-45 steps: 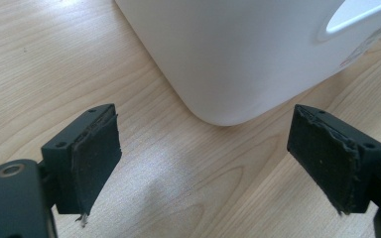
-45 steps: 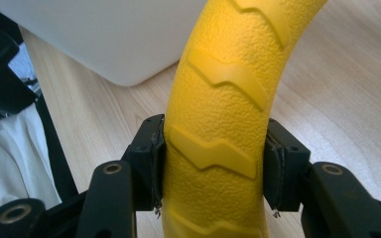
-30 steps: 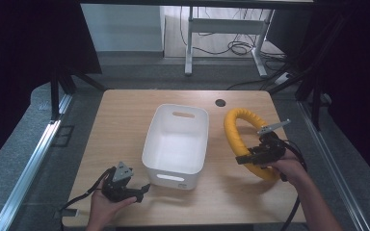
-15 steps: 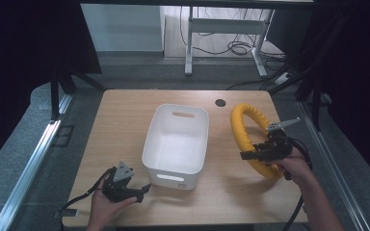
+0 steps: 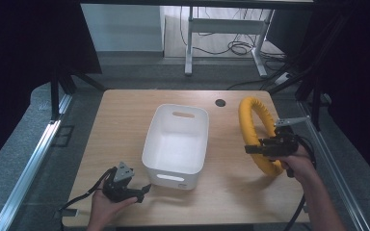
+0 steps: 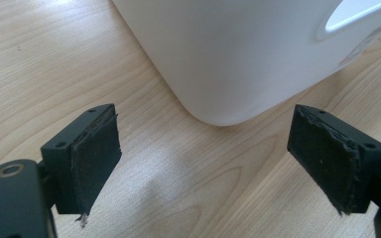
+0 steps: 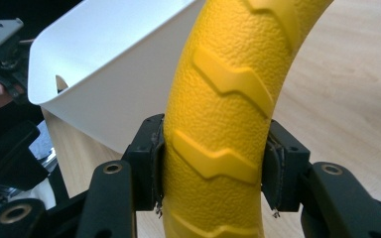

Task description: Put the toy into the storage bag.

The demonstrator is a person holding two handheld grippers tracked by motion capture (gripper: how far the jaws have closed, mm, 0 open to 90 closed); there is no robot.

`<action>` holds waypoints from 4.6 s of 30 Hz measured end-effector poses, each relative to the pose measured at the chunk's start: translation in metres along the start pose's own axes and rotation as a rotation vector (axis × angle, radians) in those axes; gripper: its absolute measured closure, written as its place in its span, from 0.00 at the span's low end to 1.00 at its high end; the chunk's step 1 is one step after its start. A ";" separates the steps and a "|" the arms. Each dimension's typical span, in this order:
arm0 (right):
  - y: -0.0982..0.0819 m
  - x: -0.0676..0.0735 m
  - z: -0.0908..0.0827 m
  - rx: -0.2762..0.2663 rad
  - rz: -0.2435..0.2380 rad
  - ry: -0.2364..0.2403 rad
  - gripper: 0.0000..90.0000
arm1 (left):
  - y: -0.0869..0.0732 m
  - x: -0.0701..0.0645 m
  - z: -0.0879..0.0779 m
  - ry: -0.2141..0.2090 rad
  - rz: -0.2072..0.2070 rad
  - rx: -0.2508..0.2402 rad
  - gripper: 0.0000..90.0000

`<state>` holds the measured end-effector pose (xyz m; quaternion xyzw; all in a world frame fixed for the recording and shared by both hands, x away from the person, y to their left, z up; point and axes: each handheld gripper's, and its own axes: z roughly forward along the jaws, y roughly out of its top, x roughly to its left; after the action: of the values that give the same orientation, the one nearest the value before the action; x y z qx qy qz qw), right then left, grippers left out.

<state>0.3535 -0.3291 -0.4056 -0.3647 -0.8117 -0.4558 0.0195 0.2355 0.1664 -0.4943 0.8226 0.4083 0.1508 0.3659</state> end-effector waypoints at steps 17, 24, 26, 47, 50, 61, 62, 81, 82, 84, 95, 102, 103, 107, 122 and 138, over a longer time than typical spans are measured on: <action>0.009 0.010 -0.016 -0.156 -0.011 0.072 0.56 | 0.000 0.000 0.001 0.000 0.000 0.002 0.15; 0.013 0.017 -0.012 -0.200 -0.019 0.076 0.56 | 0.000 0.000 0.001 0.001 0.001 0.002 0.15; 0.014 0.019 -0.012 -0.213 -0.023 0.075 0.56 | 0.000 0.000 0.001 0.001 0.001 0.002 0.15; 0.015 0.049 0.009 -0.430 0.001 0.018 0.56 | 0.000 0.000 0.001 0.002 0.004 0.005 0.15; 0.017 0.059 0.013 -0.474 -0.006 -0.031 0.56 | 0.000 -0.001 0.002 0.001 0.001 0.004 0.15; 0.018 0.093 0.039 -0.594 0.003 -0.123 0.56 | 0.000 0.000 0.000 0.005 0.006 0.001 0.15; 0.018 0.095 0.041 -0.602 -0.004 -0.132 0.56 | 0.000 0.000 0.000 0.005 0.006 0.002 0.15; 0.030 0.125 0.050 -0.701 -0.066 -0.192 0.55 | 0.000 0.000 0.002 0.003 0.006 0.009 0.15; 0.031 0.127 0.050 -0.710 -0.067 -0.195 0.55 | 0.000 0.000 0.002 0.003 0.007 0.009 0.15; 0.033 0.129 0.049 -0.720 -0.072 -0.198 0.55 | -0.001 0.000 0.002 0.003 0.007 0.009 0.15; 0.043 0.139 0.048 -0.747 -0.101 -0.200 0.55 | -0.001 0.000 0.002 0.003 0.006 0.009 0.15; 0.053 0.146 0.048 -0.753 -0.116 -0.200 0.55 | 0.000 0.000 0.001 0.003 0.007 0.006 0.15; 0.055 0.148 0.048 -0.753 -0.122 -0.200 0.55 | 0.000 0.001 0.001 0.003 0.007 0.005 0.15; 0.061 0.153 0.047 -0.765 -0.141 -0.204 0.55 | 0.000 0.001 0.001 0.005 0.008 0.005 0.15; 0.079 0.174 0.056 -0.792 -0.172 -0.173 0.55 | -0.001 0.001 0.002 0.006 0.018 0.018 0.15; 0.092 0.196 0.082 -0.789 -0.197 -0.114 0.55 | -0.001 0.001 0.001 0.010 0.017 0.016 0.15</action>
<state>0.2906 -0.1260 -0.3156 -0.2894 -0.6053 -0.7109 -0.2109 0.2361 0.1671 -0.4958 0.8280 0.4045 0.1546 0.3562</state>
